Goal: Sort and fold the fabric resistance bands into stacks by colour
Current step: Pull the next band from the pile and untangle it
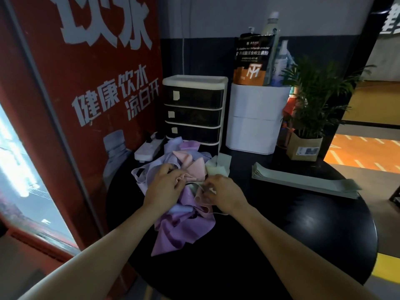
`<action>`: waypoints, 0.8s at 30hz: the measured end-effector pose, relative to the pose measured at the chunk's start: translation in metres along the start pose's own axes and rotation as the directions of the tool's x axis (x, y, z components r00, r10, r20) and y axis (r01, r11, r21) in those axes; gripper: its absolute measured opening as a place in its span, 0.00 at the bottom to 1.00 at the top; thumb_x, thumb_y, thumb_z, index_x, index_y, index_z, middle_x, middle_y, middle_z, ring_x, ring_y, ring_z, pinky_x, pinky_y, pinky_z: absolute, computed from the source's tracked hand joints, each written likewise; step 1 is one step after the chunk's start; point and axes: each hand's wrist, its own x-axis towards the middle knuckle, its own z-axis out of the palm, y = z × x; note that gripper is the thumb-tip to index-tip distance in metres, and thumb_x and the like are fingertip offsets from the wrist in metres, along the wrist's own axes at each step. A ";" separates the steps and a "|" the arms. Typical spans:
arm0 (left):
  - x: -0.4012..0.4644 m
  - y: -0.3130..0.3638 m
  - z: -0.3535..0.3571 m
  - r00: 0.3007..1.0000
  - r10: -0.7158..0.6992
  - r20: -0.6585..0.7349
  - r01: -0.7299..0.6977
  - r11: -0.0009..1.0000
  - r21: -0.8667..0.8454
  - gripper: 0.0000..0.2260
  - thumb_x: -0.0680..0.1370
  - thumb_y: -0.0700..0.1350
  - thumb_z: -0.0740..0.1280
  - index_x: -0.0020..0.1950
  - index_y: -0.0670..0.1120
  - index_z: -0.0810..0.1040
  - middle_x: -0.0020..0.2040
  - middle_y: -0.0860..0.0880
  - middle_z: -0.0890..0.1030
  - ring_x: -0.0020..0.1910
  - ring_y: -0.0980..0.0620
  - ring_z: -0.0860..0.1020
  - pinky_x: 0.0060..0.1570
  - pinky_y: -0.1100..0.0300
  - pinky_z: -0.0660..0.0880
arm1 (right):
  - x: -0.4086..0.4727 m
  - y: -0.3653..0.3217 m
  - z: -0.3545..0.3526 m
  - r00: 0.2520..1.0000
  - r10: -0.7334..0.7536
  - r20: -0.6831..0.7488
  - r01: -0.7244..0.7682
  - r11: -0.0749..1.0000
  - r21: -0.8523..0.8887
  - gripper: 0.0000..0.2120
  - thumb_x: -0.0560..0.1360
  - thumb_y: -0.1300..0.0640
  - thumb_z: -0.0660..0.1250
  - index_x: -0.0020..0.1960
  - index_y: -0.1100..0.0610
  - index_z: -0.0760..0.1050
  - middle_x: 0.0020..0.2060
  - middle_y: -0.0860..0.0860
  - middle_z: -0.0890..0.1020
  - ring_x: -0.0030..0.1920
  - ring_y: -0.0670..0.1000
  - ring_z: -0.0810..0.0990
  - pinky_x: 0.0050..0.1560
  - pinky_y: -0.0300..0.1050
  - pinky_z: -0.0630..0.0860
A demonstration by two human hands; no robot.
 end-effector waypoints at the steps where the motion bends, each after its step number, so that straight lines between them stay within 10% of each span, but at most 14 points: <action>1: 0.001 0.001 -0.001 1.000 -0.002 -0.009 0.002 1.000 -0.002 0.12 0.79 0.44 0.63 0.61 0.45 0.78 0.58 0.46 0.70 0.59 0.50 0.71 0.57 0.65 0.64 | -0.001 -0.002 -0.001 0.999 0.008 -0.031 -0.009 0.999 -0.042 0.11 0.75 0.54 0.64 0.55 0.55 0.77 0.52 0.53 0.79 0.51 0.55 0.79 0.45 0.45 0.74; 10: -0.002 0.017 -0.026 0.977 -0.084 -0.198 0.109 0.987 0.120 0.13 0.75 0.48 0.68 0.57 0.47 0.76 0.56 0.47 0.68 0.55 0.48 0.71 0.42 0.59 0.67 | 0.017 -0.018 -0.056 0.928 -0.013 -0.372 0.076 0.985 0.156 0.08 0.74 0.64 0.61 0.46 0.62 0.79 0.37 0.57 0.81 0.38 0.56 0.78 0.40 0.48 0.74; 16: 0.014 0.038 -0.044 0.962 0.040 -0.271 -0.041 0.999 -0.001 0.12 0.72 0.45 0.72 0.53 0.42 0.77 0.52 0.44 0.69 0.51 0.46 0.71 0.44 0.56 0.68 | 0.034 -0.036 -0.099 0.891 0.026 -0.453 0.132 0.940 0.315 0.09 0.75 0.66 0.63 0.49 0.61 0.80 0.36 0.53 0.80 0.32 0.44 0.75 0.34 0.24 0.68; 24: 0.035 0.090 -0.024 0.994 0.041 0.098 0.017 0.848 -0.529 0.37 0.65 0.63 0.73 0.66 0.46 0.65 0.60 0.50 0.73 0.58 0.54 0.74 0.57 0.58 0.73 | 0.031 -0.034 -0.129 0.856 0.081 -0.510 0.160 0.898 0.411 0.07 0.75 0.65 0.64 0.48 0.60 0.81 0.31 0.45 0.78 0.35 0.49 0.80 0.43 0.53 0.81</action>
